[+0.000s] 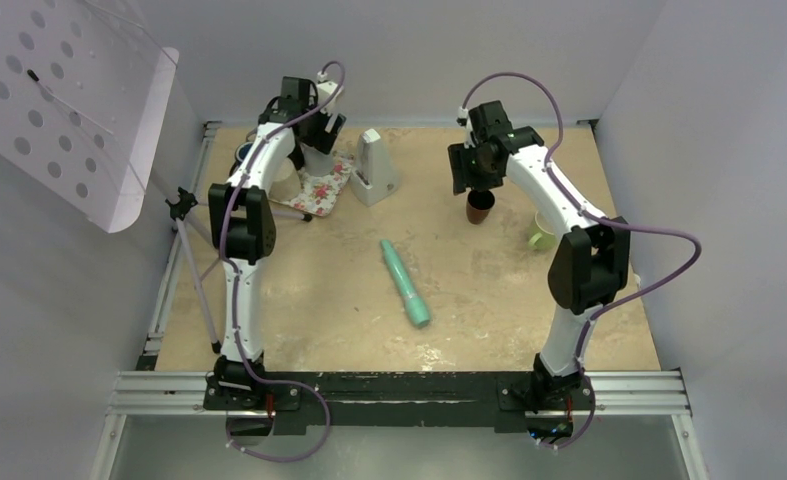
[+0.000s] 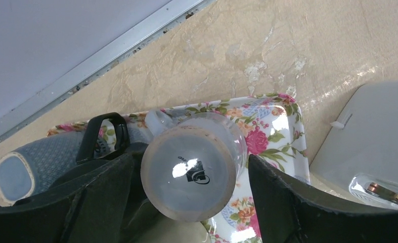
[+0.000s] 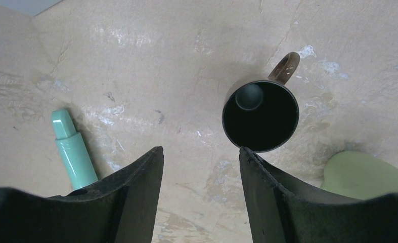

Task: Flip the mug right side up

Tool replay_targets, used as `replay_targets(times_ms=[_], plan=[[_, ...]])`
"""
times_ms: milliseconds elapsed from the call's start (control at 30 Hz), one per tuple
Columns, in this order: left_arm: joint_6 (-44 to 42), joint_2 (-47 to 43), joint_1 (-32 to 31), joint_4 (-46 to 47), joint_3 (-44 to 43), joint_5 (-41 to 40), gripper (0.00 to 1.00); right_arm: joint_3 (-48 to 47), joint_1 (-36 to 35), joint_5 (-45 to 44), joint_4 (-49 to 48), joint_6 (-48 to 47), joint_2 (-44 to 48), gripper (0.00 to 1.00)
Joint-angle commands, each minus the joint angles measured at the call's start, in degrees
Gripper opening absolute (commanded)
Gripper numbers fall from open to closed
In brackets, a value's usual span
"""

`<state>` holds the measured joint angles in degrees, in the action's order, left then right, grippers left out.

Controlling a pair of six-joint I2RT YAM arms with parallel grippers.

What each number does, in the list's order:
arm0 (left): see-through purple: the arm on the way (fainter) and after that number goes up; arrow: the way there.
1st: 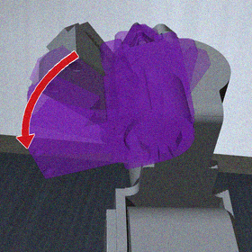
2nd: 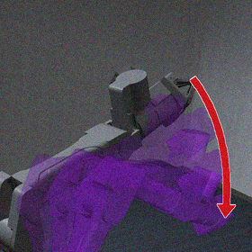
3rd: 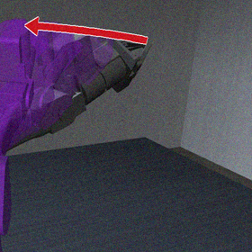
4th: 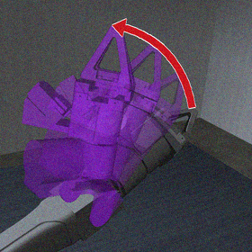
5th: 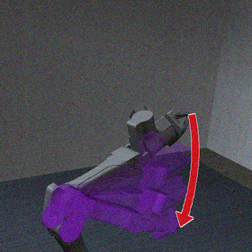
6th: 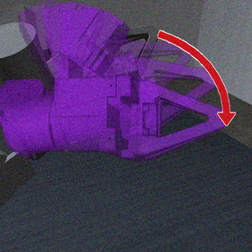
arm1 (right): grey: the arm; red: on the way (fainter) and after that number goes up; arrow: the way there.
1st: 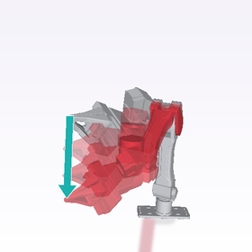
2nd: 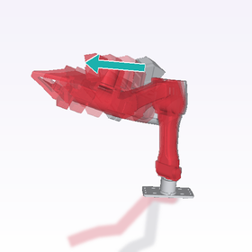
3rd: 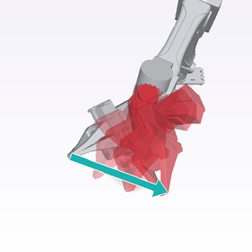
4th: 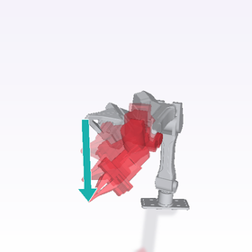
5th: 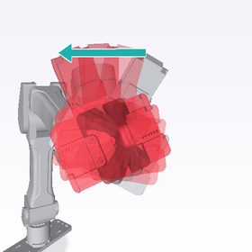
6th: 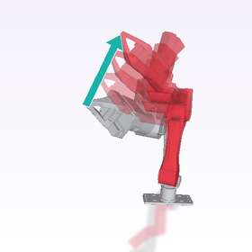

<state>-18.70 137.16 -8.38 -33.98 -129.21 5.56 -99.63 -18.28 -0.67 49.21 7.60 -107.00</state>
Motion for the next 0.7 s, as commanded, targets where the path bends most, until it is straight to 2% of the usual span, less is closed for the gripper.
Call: replay_targets(times_ms=[0,367,667], plan=[[0.1,-0.6,0.2,0.0,0.2,1.6,0.86,0.6,-0.4,-0.8,-1.5,-0.4,2.4,0.59],[-2.2,-8.0,0.2,-1.4,10.7,5.5,0.68,3.1,-0.4,-1.3,-2.5,-1.3,4.7,0.59],[-5.4,-15.7,0.6,-1.5,20.9,10.0,0.66,6.9,-0.4,-1.2,-3.9,-1.2,6.9,0.59]])
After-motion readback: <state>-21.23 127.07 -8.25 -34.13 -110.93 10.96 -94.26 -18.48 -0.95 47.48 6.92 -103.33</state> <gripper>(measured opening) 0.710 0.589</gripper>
